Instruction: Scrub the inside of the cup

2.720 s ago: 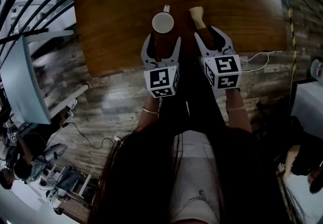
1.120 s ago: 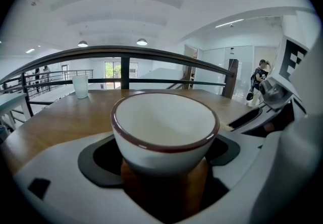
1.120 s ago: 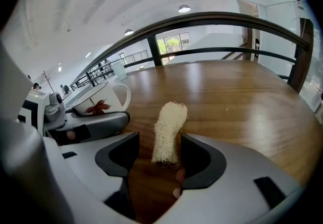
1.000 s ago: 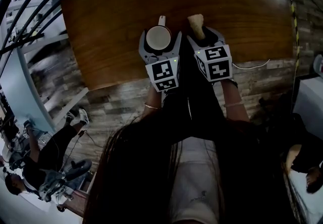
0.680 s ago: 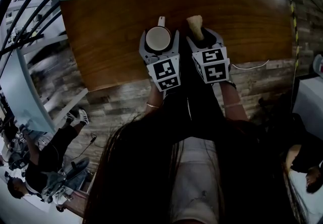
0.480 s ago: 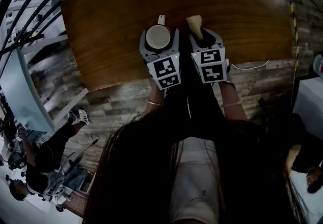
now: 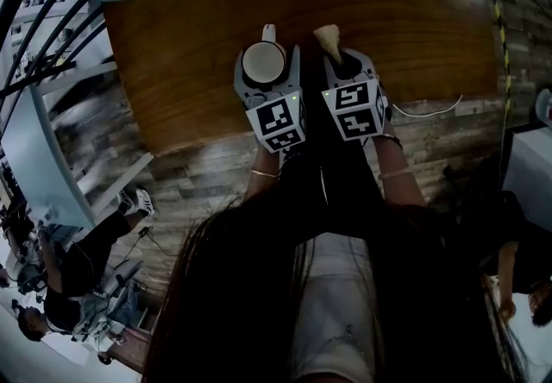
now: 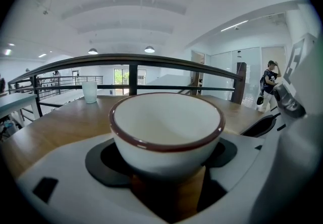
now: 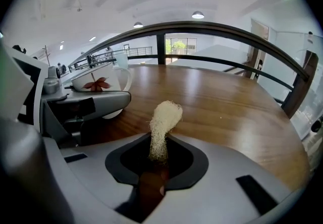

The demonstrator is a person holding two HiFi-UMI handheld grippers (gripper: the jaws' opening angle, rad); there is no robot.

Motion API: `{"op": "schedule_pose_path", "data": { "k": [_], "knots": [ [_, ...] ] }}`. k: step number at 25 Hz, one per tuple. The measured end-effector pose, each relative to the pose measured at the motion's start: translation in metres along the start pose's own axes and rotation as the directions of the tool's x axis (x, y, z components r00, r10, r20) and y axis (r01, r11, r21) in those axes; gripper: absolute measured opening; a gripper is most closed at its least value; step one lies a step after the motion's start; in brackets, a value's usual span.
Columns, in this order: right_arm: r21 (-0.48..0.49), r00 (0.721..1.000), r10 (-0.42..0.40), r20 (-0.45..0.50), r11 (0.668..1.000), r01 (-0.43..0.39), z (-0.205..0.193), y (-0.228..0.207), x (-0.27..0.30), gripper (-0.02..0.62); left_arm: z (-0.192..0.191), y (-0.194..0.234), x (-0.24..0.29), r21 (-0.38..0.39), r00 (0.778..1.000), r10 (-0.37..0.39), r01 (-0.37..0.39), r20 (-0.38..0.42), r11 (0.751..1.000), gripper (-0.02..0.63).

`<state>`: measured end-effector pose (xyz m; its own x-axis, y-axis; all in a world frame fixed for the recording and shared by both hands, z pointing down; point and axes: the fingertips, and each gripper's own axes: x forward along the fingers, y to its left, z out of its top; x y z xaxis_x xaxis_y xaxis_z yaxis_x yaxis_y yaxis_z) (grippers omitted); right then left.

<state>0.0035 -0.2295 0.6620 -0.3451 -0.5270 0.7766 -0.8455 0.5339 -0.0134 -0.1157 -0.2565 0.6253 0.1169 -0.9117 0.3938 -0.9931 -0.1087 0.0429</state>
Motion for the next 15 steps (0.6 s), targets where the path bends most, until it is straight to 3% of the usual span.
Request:
{"op": "schedule_pose_path", "data": {
  "k": [15],
  "knots": [
    [0.074,0.998,0.007,0.065,0.997,-0.012,0.002,-0.002,-0.028,0.083,0.008,-0.014,-0.019,0.054,0.998,-0.060,0.059,0.016,0.997,0.411]
  ]
}}
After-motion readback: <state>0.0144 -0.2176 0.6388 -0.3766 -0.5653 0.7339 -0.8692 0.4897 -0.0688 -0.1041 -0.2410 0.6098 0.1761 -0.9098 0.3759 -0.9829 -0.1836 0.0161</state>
